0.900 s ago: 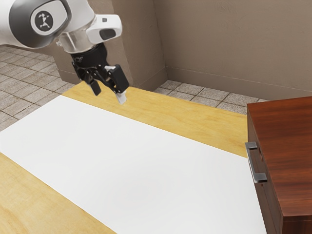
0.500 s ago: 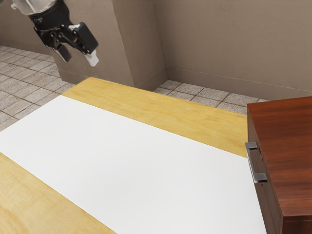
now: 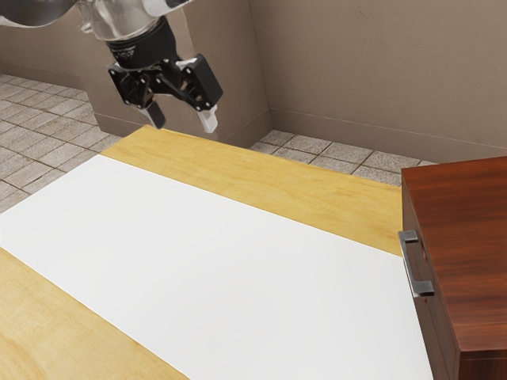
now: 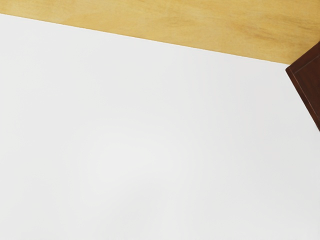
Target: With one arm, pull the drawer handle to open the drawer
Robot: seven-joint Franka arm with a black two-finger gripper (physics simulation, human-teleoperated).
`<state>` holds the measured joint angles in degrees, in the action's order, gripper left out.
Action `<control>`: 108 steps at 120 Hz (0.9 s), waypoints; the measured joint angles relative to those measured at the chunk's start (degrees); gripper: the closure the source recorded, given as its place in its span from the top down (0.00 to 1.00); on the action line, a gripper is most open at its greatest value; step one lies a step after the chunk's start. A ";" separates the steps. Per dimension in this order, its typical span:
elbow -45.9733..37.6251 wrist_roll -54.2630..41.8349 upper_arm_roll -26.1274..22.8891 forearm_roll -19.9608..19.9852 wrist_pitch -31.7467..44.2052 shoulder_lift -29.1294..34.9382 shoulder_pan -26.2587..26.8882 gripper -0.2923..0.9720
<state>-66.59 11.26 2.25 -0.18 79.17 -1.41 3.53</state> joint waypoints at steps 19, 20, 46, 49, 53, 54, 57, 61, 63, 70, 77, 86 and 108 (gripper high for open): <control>-2.40 3.16 -0.78 0.64 3.21 -1.56 2.39 0.77; -2.83 3.30 -0.77 0.86 3.52 -1.58 2.54 0.77; -12.78 6.39 -0.84 5.72 12.40 -1.68 4.23 0.77; -13.91 6.68 -0.84 6.44 13.69 -1.62 4.18 0.77; -15.44 7.05 -0.84 7.46 15.41 -1.51 4.08 0.77; -15.84 7.14 -0.84 7.73 15.83 -1.49 4.06 0.77; -16.93 7.40 -0.84 8.56 17.11 -1.44 3.98 0.77; -18.17 7.73 -0.90 9.68 18.85 -1.40 3.83 0.77; -18.67 7.89 -1.04 10.23 19.73 -1.40 3.67 0.77; -19.95 8.41 -1.46 11.85 22.61 -1.51 3.37 0.77; -20.93 8.88 -1.62 13.36 25.04 -1.70 3.58 0.77; -22.25 9.43 -1.69 14.64 27.98 -1.95 4.11 0.77; -27.04 10.52 -2.66 16.80 33.13 -0.62 4.50 0.77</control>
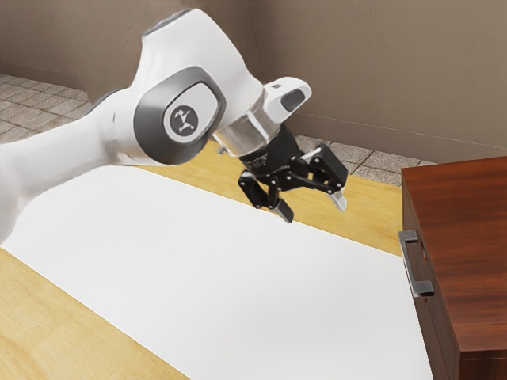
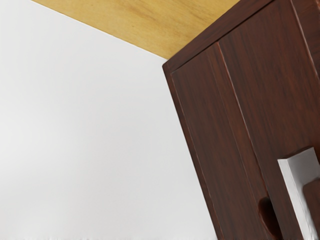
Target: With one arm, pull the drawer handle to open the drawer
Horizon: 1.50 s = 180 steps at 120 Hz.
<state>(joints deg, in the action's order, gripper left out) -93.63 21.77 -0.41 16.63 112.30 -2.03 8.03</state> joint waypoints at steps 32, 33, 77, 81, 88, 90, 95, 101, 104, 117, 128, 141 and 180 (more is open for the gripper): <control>-3.24 1.13 -1.91 1.78 4.82 0.44 -0.14 0.76; -3.29 1.16 -1.99 1.82 4.94 0.44 -0.16 0.76; -4.46 2.08 -3.04 2.66 9.46 -1.10 1.79 0.64; -4.59 2.13 -3.23 2.67 9.82 -1.16 1.93 0.62; -4.69 2.23 -3.42 2.69 10.33 -1.22 2.25 0.60; -4.70 2.26 -3.47 2.69 10.45 -1.29 2.33 0.60; -4.72 2.32 -3.56 2.70 10.75 -1.46 2.50 0.58; -4.73 2.39 -3.60 2.70 11.15 -1.73 2.66 0.57; -4.72 2.43 -3.61 2.71 11.32 -1.89 2.72 0.57; -4.66 2.55 -3.63 2.72 12.01 -2.54 2.93 0.55; -4.49 2.64 -3.63 2.72 12.44 -3.01 3.40 0.55; -4.18 2.73 -3.63 2.71 12.87 -3.84 4.00 0.54; -4.20 2.93 -3.63 2.78 14.25 -4.31 4.66 0.53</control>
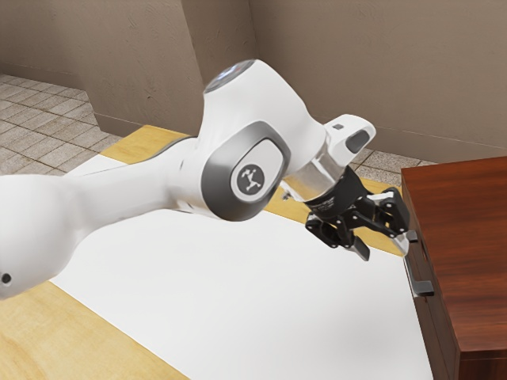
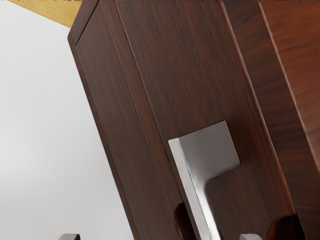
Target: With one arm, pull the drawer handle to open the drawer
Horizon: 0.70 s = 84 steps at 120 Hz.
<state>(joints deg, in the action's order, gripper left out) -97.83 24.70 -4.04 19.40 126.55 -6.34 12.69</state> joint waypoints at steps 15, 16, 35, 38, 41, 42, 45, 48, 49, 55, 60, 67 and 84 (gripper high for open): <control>-0.01 0.06 0.00 0.03 0.38 -0.43 0.15 0.53; -0.01 0.06 0.00 0.04 0.40 -0.46 0.20 0.53; -0.01 0.15 -0.01 0.06 0.70 -1.13 0.71 0.53; -0.01 0.17 -0.01 0.05 0.74 -1.24 0.72 0.53; -0.01 0.19 -0.01 0.04 0.77 -1.31 0.72 0.53; -0.01 0.20 -0.01 0.04 0.78 -1.32 0.73 0.53; -0.01 0.22 -0.01 0.03 0.80 -1.36 0.73 0.53; -0.03 0.23 -0.01 0.03 0.83 -1.38 0.74 0.53; -0.04 0.24 -0.01 0.03 0.84 -1.39 0.74 0.53; -0.11 0.27 0.00 0.03 0.89 -1.40 0.75 0.52; -0.15 0.29 0.00 0.03 0.91 -1.36 0.78 0.51; -0.22 0.33 0.00 0.03 0.93 -1.31 0.80 0.50; -0.34 0.61 0.01 0.06 0.60 -0.95 0.78 0.45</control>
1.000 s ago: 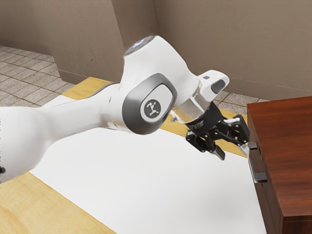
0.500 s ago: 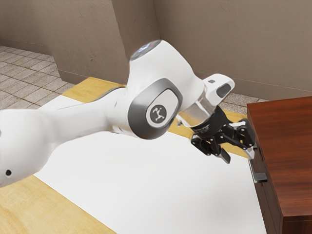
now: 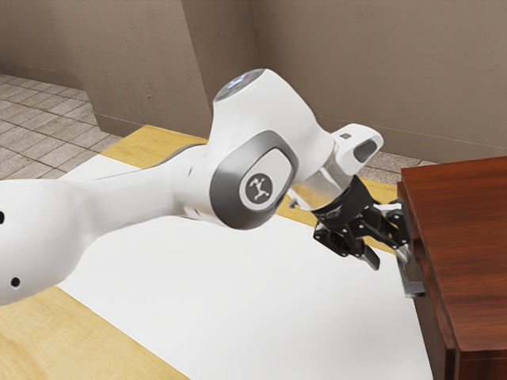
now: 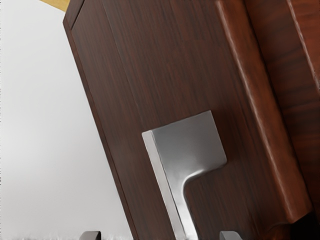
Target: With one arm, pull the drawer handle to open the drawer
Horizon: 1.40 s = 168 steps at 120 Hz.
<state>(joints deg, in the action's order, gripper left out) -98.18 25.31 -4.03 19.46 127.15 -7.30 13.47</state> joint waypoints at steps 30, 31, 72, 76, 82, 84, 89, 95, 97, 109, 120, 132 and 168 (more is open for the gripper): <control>-1.07 0.56 -0.03 -0.08 -0.36 0.98 -0.10 0.31; -1.08 0.58 -0.04 -0.09 -0.37 0.98 -0.11 0.30; -2.89 1.54 0.27 -0.49 -0.58 2.67 -0.43 0.17; -3.15 1.65 0.31 -0.50 -0.59 2.95 -0.51 0.17; -3.42 1.81 0.36 -0.54 -0.60 3.27 -0.61 0.16; -3.56 1.87 0.40 -0.58 -0.61 3.36 -0.62 0.16; -3.95 2.01 0.47 -0.63 -0.58 3.67 -0.69 0.16; -4.43 2.18 0.50 -0.69 -0.56 4.12 -0.84 0.16; -4.60 2.24 0.50 -0.72 -0.54 4.26 -0.91 0.15; -5.89 2.60 0.55 -0.85 -0.39 5.41 -1.32 0.15; -7.17 2.91 0.41 -0.85 -0.23 6.45 -1.93 0.15; -7.75 3.19 0.25 -0.79 -0.08 6.96 -2.29 0.15; -9.98 3.80 0.46 -0.62 0.69 8.68 -2.71 0.15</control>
<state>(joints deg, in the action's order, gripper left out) -108.16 29.12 -3.58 18.84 127.84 1.38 10.76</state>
